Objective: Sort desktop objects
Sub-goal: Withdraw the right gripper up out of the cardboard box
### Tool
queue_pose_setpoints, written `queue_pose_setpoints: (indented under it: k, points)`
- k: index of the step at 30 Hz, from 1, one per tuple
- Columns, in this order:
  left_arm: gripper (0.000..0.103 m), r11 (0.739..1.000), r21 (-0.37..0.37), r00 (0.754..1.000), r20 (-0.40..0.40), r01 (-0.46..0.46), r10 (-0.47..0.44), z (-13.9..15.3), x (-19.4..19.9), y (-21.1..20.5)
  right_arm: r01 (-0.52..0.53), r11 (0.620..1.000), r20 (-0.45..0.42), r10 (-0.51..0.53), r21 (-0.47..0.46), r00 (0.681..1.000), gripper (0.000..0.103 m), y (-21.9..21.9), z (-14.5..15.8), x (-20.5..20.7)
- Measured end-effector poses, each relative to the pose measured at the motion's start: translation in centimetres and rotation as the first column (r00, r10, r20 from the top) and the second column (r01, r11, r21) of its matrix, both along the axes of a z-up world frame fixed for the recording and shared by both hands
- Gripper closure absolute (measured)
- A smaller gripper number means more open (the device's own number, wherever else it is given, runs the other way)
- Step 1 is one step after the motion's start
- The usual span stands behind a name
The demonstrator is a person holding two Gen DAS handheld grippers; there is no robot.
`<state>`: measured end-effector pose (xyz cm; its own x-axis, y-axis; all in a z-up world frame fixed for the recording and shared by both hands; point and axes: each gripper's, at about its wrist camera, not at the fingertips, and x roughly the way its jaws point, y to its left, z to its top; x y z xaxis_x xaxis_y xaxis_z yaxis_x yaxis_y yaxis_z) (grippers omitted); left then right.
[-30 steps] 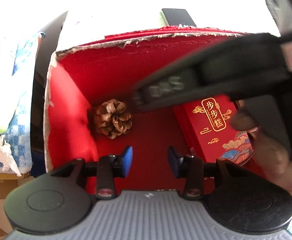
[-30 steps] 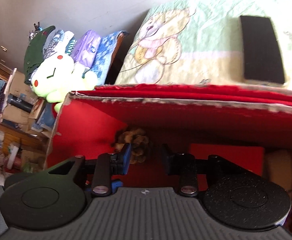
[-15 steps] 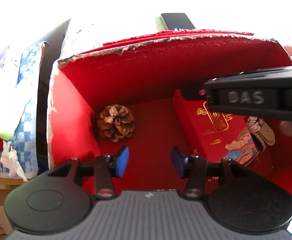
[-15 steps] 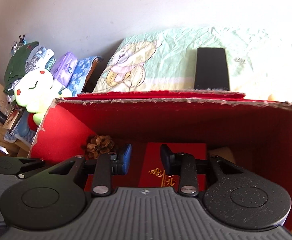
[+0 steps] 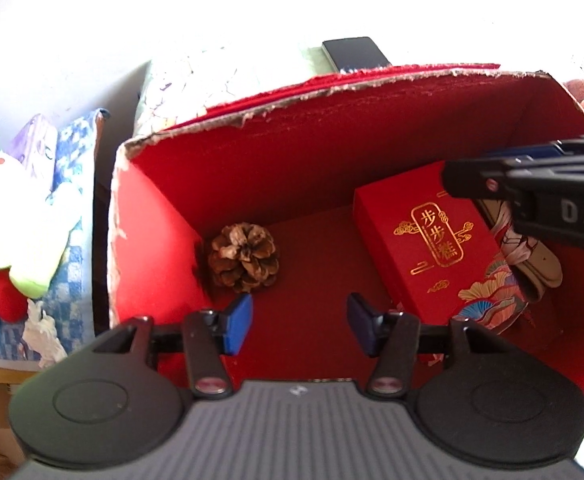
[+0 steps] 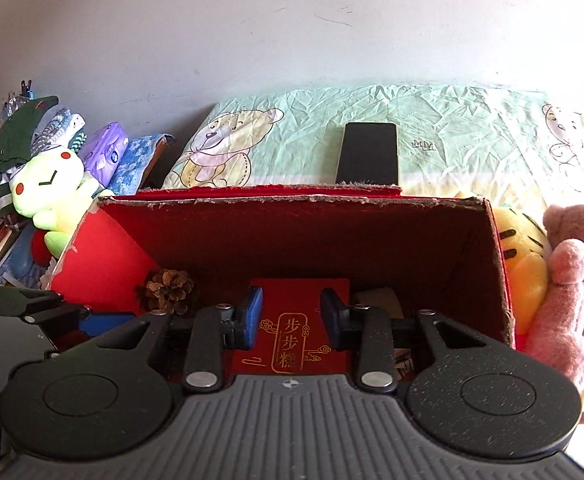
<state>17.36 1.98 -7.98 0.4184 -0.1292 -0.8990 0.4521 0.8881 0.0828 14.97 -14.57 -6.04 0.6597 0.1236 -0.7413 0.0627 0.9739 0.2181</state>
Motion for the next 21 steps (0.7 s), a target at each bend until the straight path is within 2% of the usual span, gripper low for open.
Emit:
queue_pose_setpoints:
  k: [2, 5, 7, 11, 21]
  points:
    - [0.035, 1.000, -0.011, 1.000, 0.011, -0.012, 0.012, -0.1, -0.1, -0.1, 0.009, 1.000, 0.008, -0.009, 0.002, 1.000, 0.067, -0.4, 0.3, -0.6]
    - [0.035, 0.999, 0.015, 0.998, 0.062, -0.028, 0.027, 0.2, -0.7, -0.6, 0.018, 1.000, 0.009, -0.018, 0.013, 1.000, 0.063, -1.1, 0.7, -1.3]
    - [0.035, 0.999, 0.003, 0.996, 0.075, -0.052, 0.052, 0.8, -0.9, -0.6, 0.016, 1.000, 0.023, -0.017, 0.024, 1.000, 0.060, -1.5, 1.2, -2.0]
    - [0.034, 0.994, 0.011, 0.987, 0.113, -0.113, 0.111, 2.0, -1.7, -0.8, 0.004, 0.999, 0.049, -0.005, 0.032, 0.999, 0.060, -2.6, 2.1, -3.3]
    - [0.033, 0.976, 0.025, 0.966, 0.148, -0.218, 0.212, 4.2, -4.9, -2.2, -0.025, 0.998, 0.047, 0.022, 0.055, 0.999, 0.060, -5.3, 2.6, -6.4]
